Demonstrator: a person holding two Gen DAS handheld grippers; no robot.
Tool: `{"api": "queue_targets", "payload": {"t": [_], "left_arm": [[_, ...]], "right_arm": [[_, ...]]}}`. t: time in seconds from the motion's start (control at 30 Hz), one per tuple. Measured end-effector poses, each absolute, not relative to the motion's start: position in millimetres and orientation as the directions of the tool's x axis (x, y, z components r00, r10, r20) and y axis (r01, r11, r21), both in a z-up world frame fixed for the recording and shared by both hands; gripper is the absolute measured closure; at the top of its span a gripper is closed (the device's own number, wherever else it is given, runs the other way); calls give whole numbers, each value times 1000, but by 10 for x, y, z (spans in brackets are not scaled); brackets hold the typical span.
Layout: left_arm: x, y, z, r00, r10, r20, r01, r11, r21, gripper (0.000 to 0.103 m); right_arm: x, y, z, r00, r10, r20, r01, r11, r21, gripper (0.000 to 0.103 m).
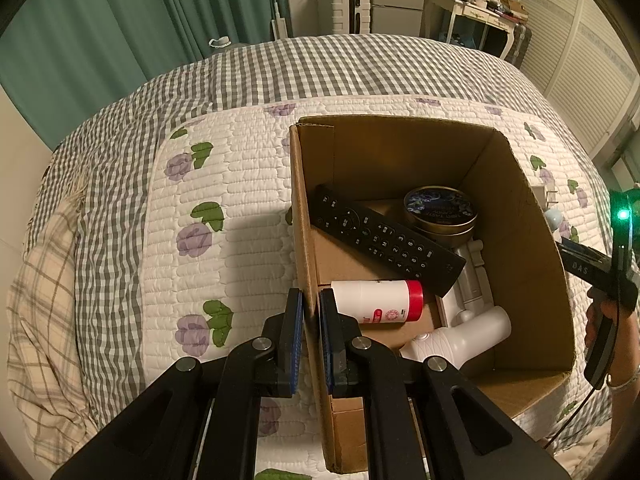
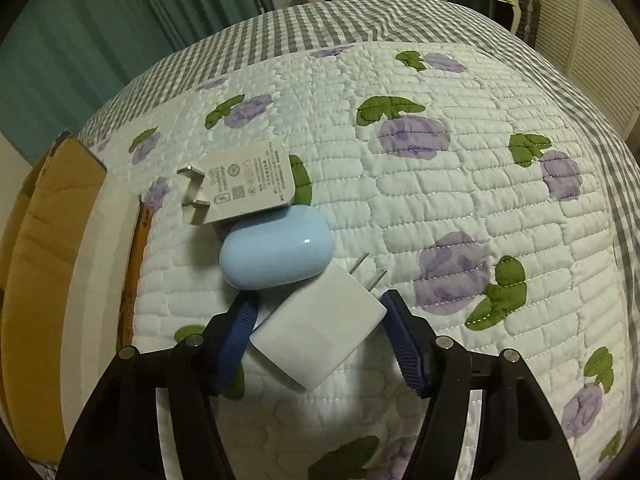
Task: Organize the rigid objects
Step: 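Reach the right gripper to the white square charger and grasp it, then carry the white charger into the box and open the right gripper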
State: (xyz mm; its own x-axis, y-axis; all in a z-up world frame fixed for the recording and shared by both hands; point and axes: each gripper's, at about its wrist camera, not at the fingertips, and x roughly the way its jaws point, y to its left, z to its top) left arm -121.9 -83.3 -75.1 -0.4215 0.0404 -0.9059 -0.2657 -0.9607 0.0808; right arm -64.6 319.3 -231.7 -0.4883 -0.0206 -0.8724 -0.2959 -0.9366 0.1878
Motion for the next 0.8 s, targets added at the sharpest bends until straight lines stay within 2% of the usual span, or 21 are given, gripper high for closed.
{"api": "queue_targets", "payload": {"t": [0.43,0.6,0.8], "left_arm": [[-1218,-872,-739,-394,67,-917,-251,-967,37,94],[-1208,-870,-734,-393,68,-917,-253,-967,37,94],[-1206,-862,-721,-394,70,-916,-257,-966,36,94]], "right_arm": [[-216,3126,-2127,-482,31,-875,-224,-970,89,40],[-163,3036,-1861,-507,43,-861,-193,-979,65,40],[-157,2700,-1267,-603,13,-798,-100,-993,59,40]]}}
